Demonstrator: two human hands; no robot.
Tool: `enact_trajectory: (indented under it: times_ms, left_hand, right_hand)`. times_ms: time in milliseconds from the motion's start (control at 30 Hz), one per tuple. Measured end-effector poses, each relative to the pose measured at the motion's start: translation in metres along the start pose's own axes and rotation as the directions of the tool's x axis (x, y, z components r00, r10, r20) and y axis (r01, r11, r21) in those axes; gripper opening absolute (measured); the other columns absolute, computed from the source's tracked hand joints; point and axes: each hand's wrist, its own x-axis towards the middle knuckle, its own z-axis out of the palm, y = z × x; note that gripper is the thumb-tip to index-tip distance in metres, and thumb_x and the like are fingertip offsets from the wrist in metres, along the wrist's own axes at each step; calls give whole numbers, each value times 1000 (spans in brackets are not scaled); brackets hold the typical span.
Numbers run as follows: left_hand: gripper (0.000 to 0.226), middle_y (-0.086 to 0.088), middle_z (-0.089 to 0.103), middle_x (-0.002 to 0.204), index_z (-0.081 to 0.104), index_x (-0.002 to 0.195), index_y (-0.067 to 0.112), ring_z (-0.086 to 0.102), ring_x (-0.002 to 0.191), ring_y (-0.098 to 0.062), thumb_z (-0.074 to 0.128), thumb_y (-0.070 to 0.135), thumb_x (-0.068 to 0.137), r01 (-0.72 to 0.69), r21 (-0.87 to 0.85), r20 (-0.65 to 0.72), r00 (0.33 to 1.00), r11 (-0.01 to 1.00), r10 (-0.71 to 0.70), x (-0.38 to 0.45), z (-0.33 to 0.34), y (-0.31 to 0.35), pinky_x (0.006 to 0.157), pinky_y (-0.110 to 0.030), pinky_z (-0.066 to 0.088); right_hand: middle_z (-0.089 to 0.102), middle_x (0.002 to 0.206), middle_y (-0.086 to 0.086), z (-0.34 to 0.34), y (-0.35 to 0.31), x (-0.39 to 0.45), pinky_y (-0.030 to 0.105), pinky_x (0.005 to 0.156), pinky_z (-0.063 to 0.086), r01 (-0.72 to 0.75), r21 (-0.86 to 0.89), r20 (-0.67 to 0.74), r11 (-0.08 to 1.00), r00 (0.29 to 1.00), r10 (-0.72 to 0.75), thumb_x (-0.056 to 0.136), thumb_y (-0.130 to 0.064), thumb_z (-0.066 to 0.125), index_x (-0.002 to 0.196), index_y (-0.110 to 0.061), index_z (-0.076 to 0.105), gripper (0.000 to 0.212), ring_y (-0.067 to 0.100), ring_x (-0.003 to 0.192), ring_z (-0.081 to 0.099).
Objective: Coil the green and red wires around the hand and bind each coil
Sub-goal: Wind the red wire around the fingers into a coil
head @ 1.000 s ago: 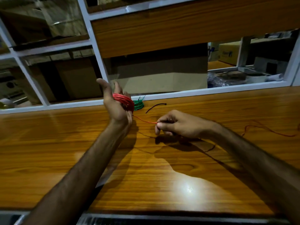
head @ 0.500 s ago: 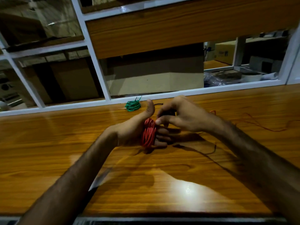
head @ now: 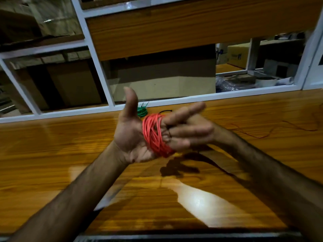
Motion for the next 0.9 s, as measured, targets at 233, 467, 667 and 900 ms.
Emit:
enact_trajectory:
  times_ms: [233, 467, 667, 900]
  left_hand:
    - [120, -34, 33, 162, 31, 162, 3, 31, 152, -51, 51, 90, 81, -541, 118, -397, 743, 833, 538, -5, -20, 17, 130, -50, 22]
    - [108, -24, 35, 165, 35, 161, 9, 36, 153, -39, 40, 88, 88, -582, 464, -619, 326, 668, 714, -2, -27, 21, 126, -47, 32]
    - [126, 0, 9, 176, 16, 167, 34, 27, 157, -23, 30, 105, 65, 31, 783, -605, 271, 621, 749, -2, -40, 16, 126, -50, 25]
    - [114, -24, 43, 159, 39, 158, 6, 46, 144, -39, 9, 90, 87, 487, 687, -709, 611, 540, 352, 4, -34, 6, 123, -64, 29]
  right_hand:
    - [61, 75, -10, 12, 4, 12, 23, 62, 43, -162, -266, -58, 950, 987, 152, 106, -26, 52, 92, -28, 67, 20, 0, 65, 56]
    - [64, 83, -6, 32, -5, 11, 31, 63, 46, -165, -300, 52, 940, 981, 189, 107, -33, 49, 101, -24, 70, 24, 9, 75, 60]
    - [69, 88, -9, 30, -11, 11, 35, 68, 56, -81, -384, 21, 920, 995, 96, 105, -33, 53, 104, -23, 72, 21, 8, 79, 64]
    - [75, 100, -10, 6, -11, 5, 23, 77, 54, 15, -647, -100, 763, 990, -104, 91, -45, 69, 116, -27, 72, 30, -2, 82, 60]
